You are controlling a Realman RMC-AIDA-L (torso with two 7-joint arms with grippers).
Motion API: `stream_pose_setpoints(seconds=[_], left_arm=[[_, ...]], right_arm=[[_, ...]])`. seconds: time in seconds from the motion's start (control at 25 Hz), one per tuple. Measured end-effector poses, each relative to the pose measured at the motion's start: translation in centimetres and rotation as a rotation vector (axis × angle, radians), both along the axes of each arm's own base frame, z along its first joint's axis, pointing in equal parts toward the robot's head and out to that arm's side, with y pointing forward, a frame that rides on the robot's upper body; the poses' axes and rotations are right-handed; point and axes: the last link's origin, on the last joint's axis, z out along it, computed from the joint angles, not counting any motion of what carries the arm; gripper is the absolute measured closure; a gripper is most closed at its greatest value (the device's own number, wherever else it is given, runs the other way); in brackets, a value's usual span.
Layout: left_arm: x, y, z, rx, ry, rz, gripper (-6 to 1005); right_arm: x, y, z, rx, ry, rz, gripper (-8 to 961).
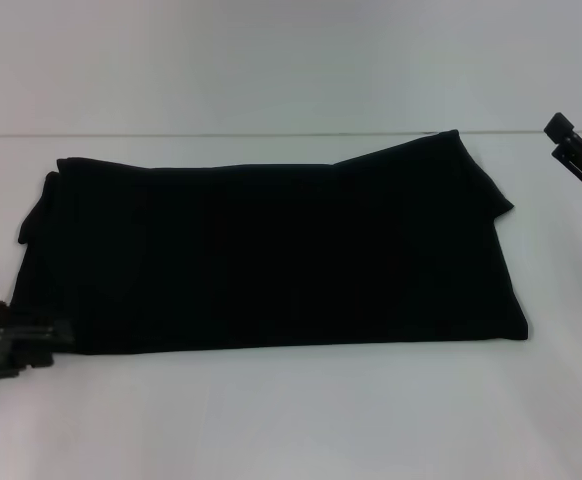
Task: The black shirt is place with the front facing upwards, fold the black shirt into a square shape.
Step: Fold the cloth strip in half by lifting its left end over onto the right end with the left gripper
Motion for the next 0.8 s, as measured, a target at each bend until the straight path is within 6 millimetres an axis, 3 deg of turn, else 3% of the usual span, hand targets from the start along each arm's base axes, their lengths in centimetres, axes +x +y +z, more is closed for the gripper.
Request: stream_pose_setpoints(seconds=[0.36, 0.56, 0.8], left_arm=[[-1.2, 0.7, 2.6, 0.018, 0.117, 0.072, 372], [-1.1, 1.0, 2.8, -0.001, 0.134, 0.083, 303], [-1.1, 1.3, 2.6, -0.021, 0.162, 0.091, 306]], right_arm=[[0.2, -0.2, -0.1, -0.002, 0.004, -0.008, 82], [0.3, -0.3, -0.2, -0.004, 0.005, -0.011, 82], [0.4, -0.4, -0.3, -0.007, 0.008, -0.014, 82]])
